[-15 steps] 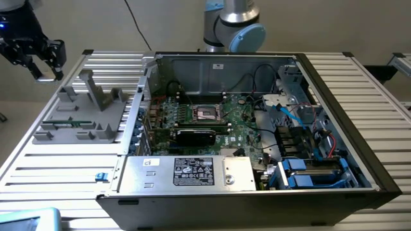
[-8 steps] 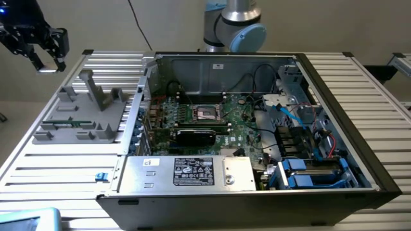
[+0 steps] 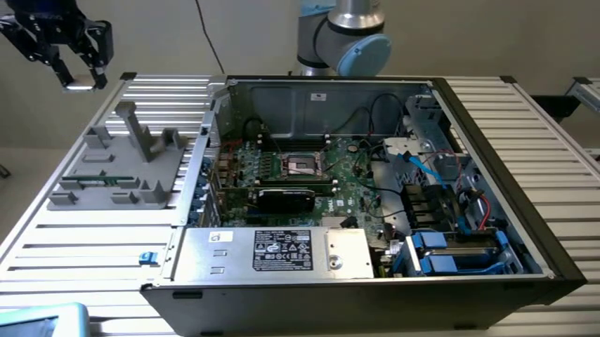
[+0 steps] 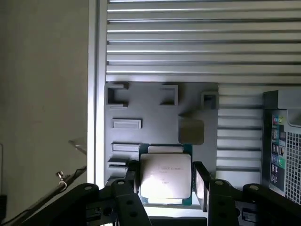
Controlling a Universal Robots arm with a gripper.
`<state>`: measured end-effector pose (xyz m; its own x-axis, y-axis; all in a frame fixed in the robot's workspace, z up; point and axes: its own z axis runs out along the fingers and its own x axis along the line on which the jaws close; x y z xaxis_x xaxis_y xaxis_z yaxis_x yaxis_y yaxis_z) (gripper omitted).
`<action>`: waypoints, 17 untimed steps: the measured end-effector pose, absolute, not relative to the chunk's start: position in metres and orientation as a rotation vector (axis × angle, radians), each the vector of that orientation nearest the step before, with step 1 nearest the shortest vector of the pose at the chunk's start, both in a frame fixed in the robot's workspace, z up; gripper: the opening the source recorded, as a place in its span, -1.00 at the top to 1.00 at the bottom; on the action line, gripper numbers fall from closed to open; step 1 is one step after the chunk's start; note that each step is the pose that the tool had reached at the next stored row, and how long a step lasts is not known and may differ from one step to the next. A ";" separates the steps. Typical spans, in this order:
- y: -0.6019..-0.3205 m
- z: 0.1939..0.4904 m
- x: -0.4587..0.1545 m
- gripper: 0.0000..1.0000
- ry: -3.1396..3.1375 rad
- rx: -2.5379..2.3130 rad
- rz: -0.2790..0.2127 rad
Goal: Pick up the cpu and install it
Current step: 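Pick up the cpu and move it towards the insertion slot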
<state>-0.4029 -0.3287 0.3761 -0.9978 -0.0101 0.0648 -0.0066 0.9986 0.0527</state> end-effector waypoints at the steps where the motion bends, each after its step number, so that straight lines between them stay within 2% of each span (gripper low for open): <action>1: -0.329 0.378 -0.400 -0.11 -3.072 0.013 -0.080; 10: -0.329 0.395 -0.373 -0.11 -3.035 0.011 -0.072; 17: -0.329 0.397 -0.351 -0.11 -3.033 0.012 -0.071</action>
